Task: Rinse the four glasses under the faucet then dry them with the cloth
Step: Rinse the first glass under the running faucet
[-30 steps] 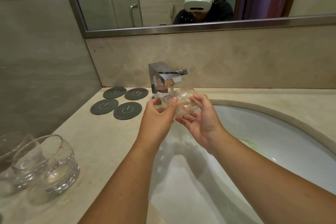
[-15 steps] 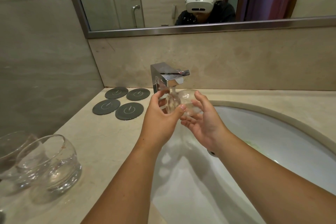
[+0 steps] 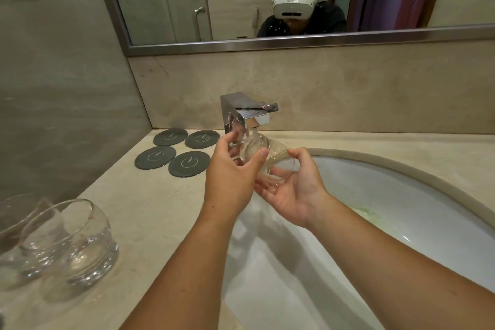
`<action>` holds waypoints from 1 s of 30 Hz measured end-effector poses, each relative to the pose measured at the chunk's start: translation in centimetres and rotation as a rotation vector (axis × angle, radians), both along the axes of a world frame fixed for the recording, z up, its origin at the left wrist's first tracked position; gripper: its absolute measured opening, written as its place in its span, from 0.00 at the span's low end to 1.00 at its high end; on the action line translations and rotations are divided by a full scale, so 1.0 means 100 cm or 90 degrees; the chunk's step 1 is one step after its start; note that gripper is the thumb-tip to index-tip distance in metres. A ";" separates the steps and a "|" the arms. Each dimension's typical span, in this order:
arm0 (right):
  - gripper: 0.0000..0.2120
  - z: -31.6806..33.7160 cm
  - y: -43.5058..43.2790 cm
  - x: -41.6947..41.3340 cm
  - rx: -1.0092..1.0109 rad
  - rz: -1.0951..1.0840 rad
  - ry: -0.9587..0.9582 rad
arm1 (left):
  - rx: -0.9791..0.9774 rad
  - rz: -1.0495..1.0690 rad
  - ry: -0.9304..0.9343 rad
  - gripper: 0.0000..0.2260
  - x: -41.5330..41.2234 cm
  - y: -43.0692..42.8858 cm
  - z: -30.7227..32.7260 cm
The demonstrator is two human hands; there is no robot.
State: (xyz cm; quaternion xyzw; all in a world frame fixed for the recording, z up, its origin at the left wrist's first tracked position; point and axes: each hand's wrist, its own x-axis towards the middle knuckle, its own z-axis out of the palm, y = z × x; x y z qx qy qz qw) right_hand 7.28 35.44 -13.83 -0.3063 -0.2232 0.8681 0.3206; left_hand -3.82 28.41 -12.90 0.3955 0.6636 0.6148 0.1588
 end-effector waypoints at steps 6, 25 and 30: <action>0.23 -0.001 -0.002 0.001 0.034 0.061 -0.016 | 0.013 -0.003 -0.032 0.18 -0.004 0.000 -0.002; 0.16 0.006 -0.005 -0.001 0.165 0.001 -0.053 | 0.005 -0.012 -0.143 0.25 -0.001 -0.003 0.004; 0.15 0.007 -0.006 -0.003 0.213 -0.039 -0.086 | -0.005 -0.033 -0.067 0.15 0.002 -0.003 0.002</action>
